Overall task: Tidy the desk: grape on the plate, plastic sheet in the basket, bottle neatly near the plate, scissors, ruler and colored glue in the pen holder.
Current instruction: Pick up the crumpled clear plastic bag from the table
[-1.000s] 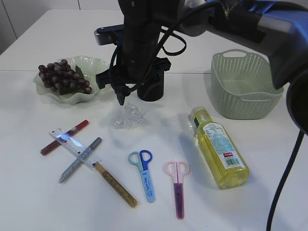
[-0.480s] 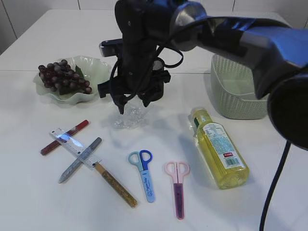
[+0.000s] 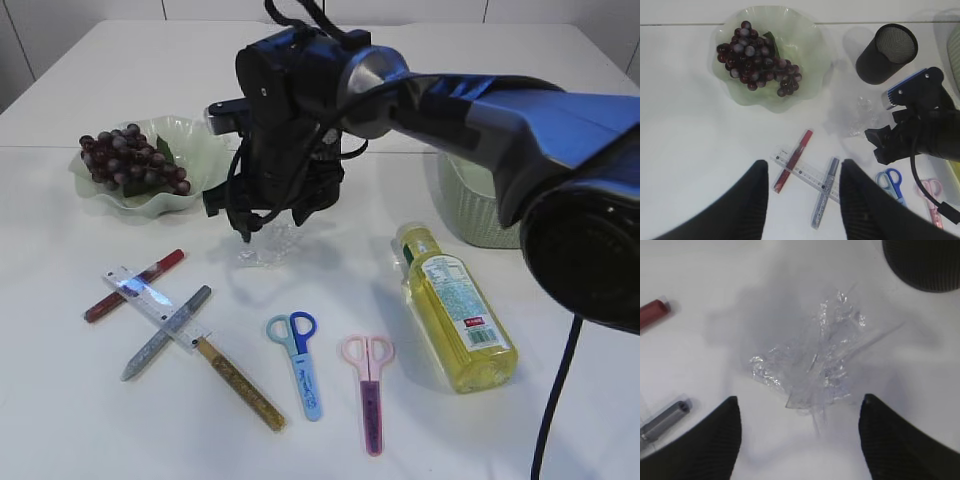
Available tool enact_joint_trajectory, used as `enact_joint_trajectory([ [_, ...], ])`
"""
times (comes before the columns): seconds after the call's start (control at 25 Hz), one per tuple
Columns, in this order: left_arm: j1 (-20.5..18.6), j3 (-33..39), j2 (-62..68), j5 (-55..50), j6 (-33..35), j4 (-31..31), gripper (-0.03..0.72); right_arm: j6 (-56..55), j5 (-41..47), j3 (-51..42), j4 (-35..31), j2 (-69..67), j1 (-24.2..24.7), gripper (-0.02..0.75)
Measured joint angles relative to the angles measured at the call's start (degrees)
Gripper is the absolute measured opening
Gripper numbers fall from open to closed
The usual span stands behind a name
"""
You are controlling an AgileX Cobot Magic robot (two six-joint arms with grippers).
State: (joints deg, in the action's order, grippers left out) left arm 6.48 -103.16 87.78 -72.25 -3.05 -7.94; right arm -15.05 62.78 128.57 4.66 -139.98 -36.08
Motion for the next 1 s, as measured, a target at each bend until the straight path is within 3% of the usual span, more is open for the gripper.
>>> enact_joint_trajectory([
  [0.44, 0.0, 0.0, 0.0, 0.0, 0.0, -0.1, 0.341, 0.0, -4.9, 0.4, 0.0, -2.1, 0.0, 0.563],
  [1.0, 0.0, 0.0, 0.0, 0.0, 0.0, -0.1, 0.34, 0.0, -4.8, 0.4, 0.0, -4.5, 0.0, 0.548],
])
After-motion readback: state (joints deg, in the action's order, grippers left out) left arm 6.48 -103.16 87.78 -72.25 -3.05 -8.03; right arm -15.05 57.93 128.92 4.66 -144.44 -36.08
